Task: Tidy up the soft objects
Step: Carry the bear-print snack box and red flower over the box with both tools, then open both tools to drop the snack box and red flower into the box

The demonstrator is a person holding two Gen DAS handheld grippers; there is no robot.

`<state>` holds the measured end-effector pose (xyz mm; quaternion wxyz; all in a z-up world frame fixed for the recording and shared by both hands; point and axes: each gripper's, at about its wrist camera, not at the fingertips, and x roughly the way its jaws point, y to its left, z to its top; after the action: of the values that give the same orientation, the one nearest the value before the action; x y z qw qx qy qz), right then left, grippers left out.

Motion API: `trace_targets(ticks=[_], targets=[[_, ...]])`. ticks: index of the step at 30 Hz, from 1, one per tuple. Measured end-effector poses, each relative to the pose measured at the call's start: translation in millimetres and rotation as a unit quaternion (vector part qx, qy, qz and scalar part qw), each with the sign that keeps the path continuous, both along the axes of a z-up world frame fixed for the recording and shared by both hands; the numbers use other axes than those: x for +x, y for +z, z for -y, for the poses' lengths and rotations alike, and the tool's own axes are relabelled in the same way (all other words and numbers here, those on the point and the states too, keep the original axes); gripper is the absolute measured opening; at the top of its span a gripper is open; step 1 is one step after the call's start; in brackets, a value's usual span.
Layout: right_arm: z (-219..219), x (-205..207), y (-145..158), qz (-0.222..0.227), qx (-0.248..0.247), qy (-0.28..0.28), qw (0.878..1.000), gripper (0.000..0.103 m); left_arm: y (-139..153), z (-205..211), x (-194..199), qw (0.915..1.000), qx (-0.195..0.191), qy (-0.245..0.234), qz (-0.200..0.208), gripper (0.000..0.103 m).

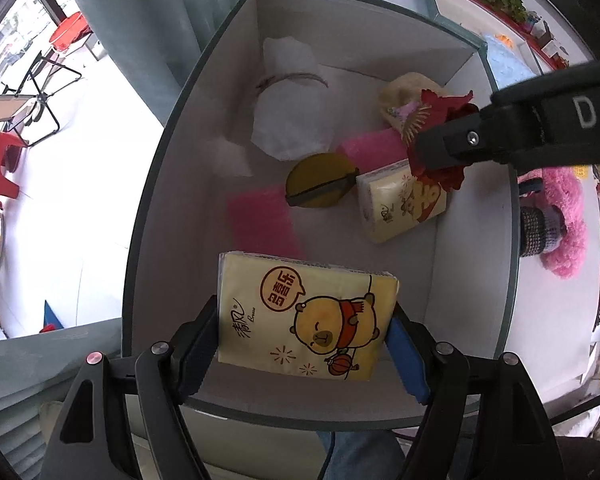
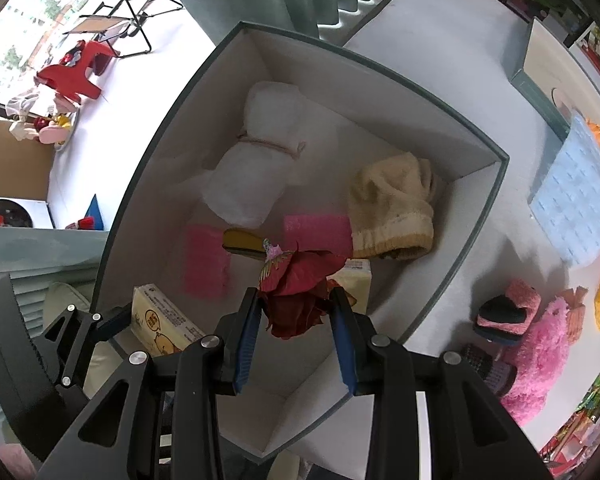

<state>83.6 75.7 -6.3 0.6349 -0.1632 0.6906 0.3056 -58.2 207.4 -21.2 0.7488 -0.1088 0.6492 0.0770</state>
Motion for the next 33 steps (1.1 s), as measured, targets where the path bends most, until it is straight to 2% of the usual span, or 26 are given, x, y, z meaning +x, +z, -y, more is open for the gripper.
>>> trace_targets(ticks=[17, 26, 29, 30, 31, 32, 33], targets=[[-3, 13, -3, -0.004, -0.013, -0.005, 1.0, 0.038, 0, -2, -1, 0.9999, -0.006, -0.006, -0.01, 0.078], [-5, 11, -5, -0.008, -0.012, -0.006, 1.0, 0.038, 2, -2, -2, 0.9999, -0.009, -0.008, -0.004, 0.078], [-5, 11, -5, -0.007, -0.015, -0.006, 1.0, 0.038, 6, 0, -3, 0.9999, 0.001, -0.013, 0.002, 0.079], [-4, 11, -4, -0.006, -0.016, -0.008, 1.0, 0.039, 7, 2, -3, 0.9999, 0.004, -0.016, 0.002, 0.08], [-4, 12, -4, -0.005, -0.016, -0.01, 1.0, 0.041, 8, 3, -3, 0.9998, 0.005, -0.018, 0.002, 0.086], [-4, 12, -3, -0.005, -0.016, -0.013, 1.0, 0.048, 10, 4, -3, 0.9998, 0.004, -0.019, 0.005, 0.097], [-4, 12, -3, -0.006, -0.015, -0.014, 1.0, 0.06, 12, 4, -4, 0.9998, 0.0, -0.02, 0.009, 0.103]])
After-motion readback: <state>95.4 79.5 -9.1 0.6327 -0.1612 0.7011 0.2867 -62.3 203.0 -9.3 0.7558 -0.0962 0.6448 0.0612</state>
